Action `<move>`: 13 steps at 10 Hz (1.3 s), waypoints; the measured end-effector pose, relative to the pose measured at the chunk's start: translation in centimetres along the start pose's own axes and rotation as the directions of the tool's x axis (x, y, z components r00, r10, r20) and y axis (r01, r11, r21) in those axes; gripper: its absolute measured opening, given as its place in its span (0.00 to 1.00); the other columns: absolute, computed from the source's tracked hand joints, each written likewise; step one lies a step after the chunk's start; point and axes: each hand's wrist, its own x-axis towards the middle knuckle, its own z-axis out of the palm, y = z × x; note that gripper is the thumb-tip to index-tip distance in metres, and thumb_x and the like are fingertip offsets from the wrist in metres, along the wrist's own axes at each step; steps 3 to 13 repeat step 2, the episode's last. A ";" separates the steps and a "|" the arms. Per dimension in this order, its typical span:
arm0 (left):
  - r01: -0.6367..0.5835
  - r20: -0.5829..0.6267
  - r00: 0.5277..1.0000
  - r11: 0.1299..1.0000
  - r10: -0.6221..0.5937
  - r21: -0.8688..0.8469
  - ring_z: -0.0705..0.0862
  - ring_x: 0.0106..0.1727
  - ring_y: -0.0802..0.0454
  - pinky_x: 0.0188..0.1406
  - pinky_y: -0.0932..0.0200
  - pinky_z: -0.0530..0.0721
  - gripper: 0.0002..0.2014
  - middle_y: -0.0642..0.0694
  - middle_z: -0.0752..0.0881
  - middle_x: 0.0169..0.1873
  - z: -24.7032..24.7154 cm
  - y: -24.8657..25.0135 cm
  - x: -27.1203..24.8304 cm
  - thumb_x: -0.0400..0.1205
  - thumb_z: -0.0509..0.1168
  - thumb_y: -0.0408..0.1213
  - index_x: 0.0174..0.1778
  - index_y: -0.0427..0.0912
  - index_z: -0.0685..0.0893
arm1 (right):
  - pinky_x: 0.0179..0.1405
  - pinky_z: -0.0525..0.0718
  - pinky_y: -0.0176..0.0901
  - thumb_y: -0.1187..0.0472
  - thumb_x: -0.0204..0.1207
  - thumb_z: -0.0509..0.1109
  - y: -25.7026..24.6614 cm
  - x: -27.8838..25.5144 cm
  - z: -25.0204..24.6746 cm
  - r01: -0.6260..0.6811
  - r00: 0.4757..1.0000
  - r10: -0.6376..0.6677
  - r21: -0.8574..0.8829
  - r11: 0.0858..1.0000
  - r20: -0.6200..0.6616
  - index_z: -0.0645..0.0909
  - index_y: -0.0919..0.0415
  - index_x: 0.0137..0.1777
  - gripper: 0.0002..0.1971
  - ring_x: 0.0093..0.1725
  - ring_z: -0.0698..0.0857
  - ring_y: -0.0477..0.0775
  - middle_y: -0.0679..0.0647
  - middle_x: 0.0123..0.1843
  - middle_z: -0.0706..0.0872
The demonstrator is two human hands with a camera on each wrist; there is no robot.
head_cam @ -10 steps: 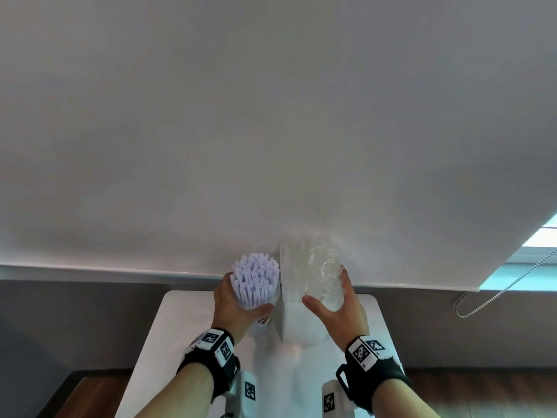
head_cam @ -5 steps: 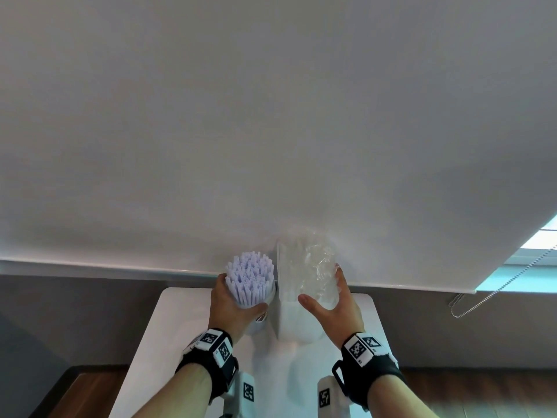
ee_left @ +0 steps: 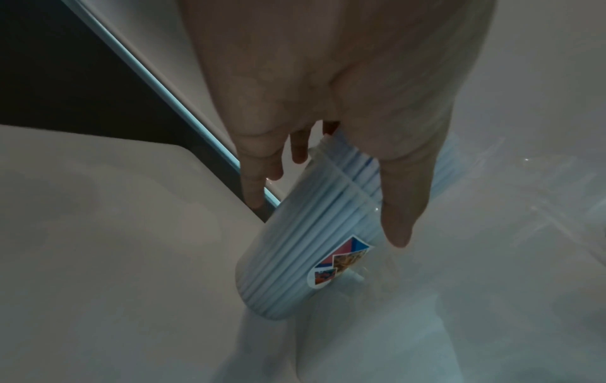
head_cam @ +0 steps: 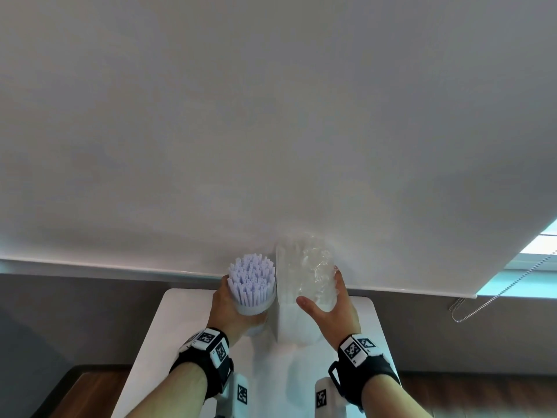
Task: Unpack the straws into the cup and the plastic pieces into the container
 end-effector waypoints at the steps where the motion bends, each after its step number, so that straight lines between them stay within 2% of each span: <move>1: 0.055 0.014 0.998 0.994 -0.056 0.099 0.71 0.78 0.44 0.74 0.41 0.75 0.68 0.48 0.70 0.77 -1.4 1.3 -1.1 0.46 0.87 0.60 0.81 0.56 0.57 | 0.75 0.63 0.39 0.39 0.64 0.80 -0.4 -0.2 -0.2 -0.005 1.000 0.005 -0.034 0.999 0.015 0.47 0.46 0.85 0.57 0.82 0.64 0.49 0.44 0.85 0.60; 2: 0.027 0.005 1.000 0.977 -0.029 0.209 0.50 0.86 0.44 0.84 0.43 0.58 0.73 0.46 0.46 0.86 -3.1 3.8 -2.6 0.54 0.86 0.55 0.86 0.47 0.42 | 0.80 0.62 0.48 0.33 0.59 0.79 -1.1 -0.3 -0.7 -0.009 0.998 0.015 -0.104 0.995 0.063 0.40 0.44 0.85 0.63 0.83 0.61 0.52 0.45 0.87 0.53; 13: 0.027 0.005 1.000 0.977 -0.029 0.209 0.50 0.86 0.44 0.84 0.43 0.58 0.73 0.46 0.46 0.86 -3.1 3.8 -2.6 0.54 0.86 0.55 0.86 0.47 0.42 | 0.80 0.62 0.48 0.33 0.59 0.79 -1.1 -0.3 -0.7 -0.009 0.998 0.015 -0.104 0.995 0.063 0.40 0.44 0.85 0.63 0.83 0.61 0.52 0.45 0.87 0.53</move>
